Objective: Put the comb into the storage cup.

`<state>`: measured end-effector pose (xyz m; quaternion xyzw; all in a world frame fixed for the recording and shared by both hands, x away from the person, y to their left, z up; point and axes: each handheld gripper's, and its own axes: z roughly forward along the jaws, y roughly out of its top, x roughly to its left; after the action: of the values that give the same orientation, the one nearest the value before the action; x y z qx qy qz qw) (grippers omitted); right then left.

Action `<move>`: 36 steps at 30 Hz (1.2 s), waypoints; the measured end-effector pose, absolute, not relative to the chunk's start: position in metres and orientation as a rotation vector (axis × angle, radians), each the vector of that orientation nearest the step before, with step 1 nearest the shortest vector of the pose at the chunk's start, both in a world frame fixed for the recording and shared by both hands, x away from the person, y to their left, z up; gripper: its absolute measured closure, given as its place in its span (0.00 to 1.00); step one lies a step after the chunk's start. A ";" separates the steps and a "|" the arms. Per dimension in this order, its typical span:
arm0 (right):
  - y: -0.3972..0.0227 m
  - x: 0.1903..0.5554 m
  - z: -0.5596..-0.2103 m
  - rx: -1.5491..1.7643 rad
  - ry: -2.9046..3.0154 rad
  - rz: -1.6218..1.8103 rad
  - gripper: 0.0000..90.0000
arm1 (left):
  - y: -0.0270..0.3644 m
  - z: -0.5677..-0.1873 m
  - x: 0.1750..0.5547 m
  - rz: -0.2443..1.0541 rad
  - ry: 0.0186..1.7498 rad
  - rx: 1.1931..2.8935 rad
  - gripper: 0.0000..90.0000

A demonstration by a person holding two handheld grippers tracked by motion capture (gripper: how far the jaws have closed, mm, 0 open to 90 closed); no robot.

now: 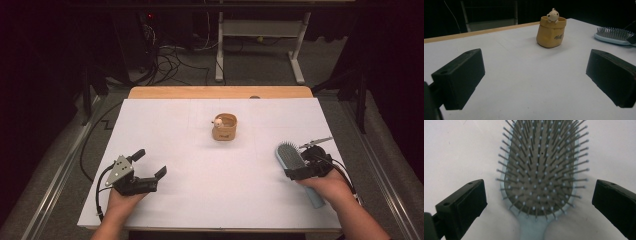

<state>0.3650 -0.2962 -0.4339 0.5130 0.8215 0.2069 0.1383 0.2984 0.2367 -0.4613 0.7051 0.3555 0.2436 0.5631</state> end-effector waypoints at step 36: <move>-0.281 0.395 -0.443 1.496 2.425 0.466 0.12 | 0.238 -0.461 0.298 0.583 0.845 1.647 0.04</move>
<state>0.3950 -0.2808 -0.4428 0.5138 0.8332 0.1602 0.1269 0.2984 0.2380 -0.4610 0.7001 0.3593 0.2480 0.5651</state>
